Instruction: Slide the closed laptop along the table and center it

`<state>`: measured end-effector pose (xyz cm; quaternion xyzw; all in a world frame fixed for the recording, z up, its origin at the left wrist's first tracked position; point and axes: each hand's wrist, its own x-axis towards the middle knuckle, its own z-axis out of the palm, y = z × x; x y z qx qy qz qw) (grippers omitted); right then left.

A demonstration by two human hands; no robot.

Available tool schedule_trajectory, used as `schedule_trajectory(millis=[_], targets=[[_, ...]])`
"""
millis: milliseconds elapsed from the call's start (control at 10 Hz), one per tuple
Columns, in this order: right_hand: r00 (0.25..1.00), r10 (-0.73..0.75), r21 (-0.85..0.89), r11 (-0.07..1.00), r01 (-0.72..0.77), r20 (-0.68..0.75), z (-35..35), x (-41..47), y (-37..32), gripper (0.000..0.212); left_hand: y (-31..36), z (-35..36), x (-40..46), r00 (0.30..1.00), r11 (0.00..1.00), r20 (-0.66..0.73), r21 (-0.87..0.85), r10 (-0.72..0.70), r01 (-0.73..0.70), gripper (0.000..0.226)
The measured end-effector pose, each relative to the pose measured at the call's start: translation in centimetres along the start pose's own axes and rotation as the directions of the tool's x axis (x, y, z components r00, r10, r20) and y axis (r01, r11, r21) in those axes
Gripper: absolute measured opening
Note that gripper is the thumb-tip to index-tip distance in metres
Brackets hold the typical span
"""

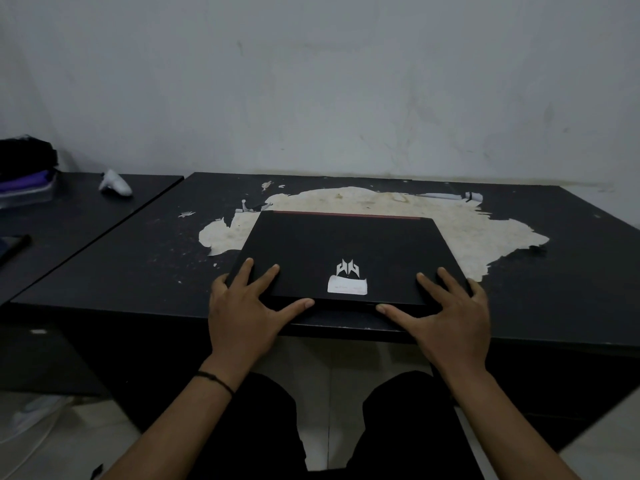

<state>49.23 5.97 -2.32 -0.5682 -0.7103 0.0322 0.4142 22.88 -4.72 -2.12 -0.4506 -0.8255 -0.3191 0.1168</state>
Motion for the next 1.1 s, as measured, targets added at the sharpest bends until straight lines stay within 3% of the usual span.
schedule_trajectory(millis=[700,800,1000,1100], targets=[[0.999,-0.037,-0.063,0.997,0.037,0.007,0.1,-0.1,0.3,0.094,0.2,0.0,-0.6,1.000,1.000,-0.016,0.010,0.015,-0.015,0.094],[0.999,-0.043,-0.103,0.994,0.043,0.005,0.2,0.1,0.1,0.088,0.5,-0.3,-0.4,1.000,1.000,0.011,-0.014,0.011,-0.011,0.092],[0.998,-0.058,-0.109,0.992,0.058,0.003,0.1,2.1,-1.8,0.055,2.1,-1.0,1.8,0.996,0.997,-0.037,0.029,0.079,-0.078,0.070],[0.988,-0.149,-0.100,0.983,0.152,0.042,0.4,5.4,-4.6,0.045,4.8,-1.5,5.8,0.992,0.992,0.022,0.041,0.122,-0.123,0.063]])
